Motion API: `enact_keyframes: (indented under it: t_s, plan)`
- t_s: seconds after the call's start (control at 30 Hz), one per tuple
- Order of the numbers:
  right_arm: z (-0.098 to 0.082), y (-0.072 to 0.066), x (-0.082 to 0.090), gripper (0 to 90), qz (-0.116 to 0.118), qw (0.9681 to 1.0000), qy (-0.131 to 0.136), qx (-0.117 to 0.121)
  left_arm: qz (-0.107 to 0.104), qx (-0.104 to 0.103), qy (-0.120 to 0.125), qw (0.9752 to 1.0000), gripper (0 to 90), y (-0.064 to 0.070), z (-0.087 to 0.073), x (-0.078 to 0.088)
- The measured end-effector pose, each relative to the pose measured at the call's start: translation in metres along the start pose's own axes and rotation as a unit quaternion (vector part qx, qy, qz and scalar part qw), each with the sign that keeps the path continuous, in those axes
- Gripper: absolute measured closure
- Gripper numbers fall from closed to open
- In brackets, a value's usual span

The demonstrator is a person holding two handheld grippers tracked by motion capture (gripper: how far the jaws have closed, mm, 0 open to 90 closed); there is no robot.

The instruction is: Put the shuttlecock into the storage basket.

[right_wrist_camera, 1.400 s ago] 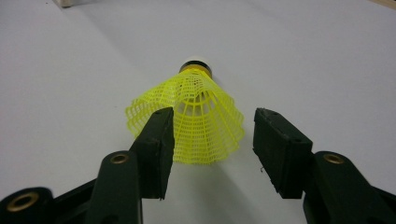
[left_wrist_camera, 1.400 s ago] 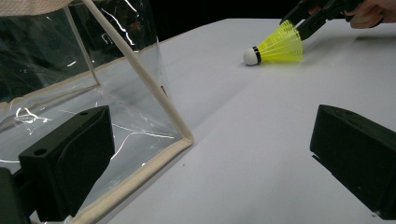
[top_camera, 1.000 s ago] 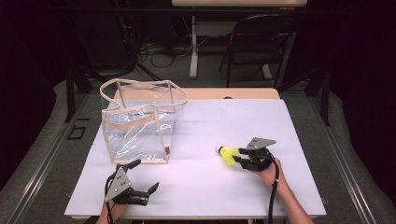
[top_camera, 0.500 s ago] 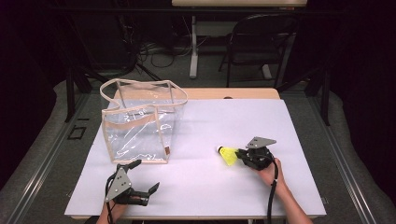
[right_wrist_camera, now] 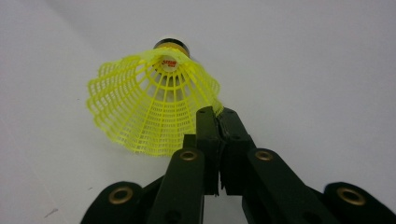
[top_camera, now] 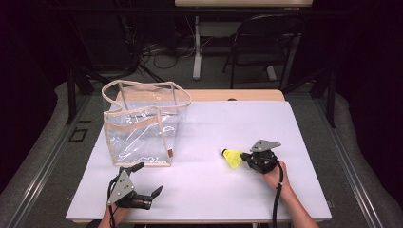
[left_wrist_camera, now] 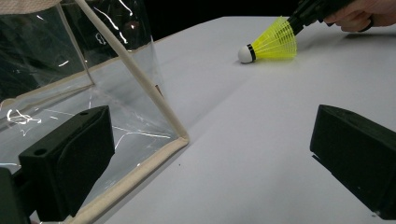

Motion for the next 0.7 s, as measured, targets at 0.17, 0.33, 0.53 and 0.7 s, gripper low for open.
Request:
enact_keyframes:
  t_s: [0.17,0.33,0.53,0.7]
  plan:
    - [0.001,0.0,0.003,90.0,0.011,0.9999,0.008,-0.002,0.001,-0.002,0.001,1.0,0.0,0.0,0.0,0.0]
    - [0.003,0.002,0.007,90.0,0.012,0.9998,0.016,-0.003,0.001,-0.001,0.002,1.0,0.0,0.0,0.0,0.001]
    - [0.006,0.002,0.014,90.0,0.013,0.9996,0.024,-0.004,0.002,-0.002,0.002,1.0,0.0,0.0,0.0,0.001]
    - [0.012,0.0,0.022,90.0,0.016,0.9992,0.035,-0.003,0.002,-0.003,0.003,1.0,0.0,0.0,0.001,0.002]
Point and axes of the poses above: each handheld gripper's, and its own axes: x roughly backward along the jaws, z roughly out of its top, y roughly to its right, the point moved 3 cm from there along -x, roughly forward along the jaws, and after that the axes turned 6 degrees about -x, right-handed, at the moved point
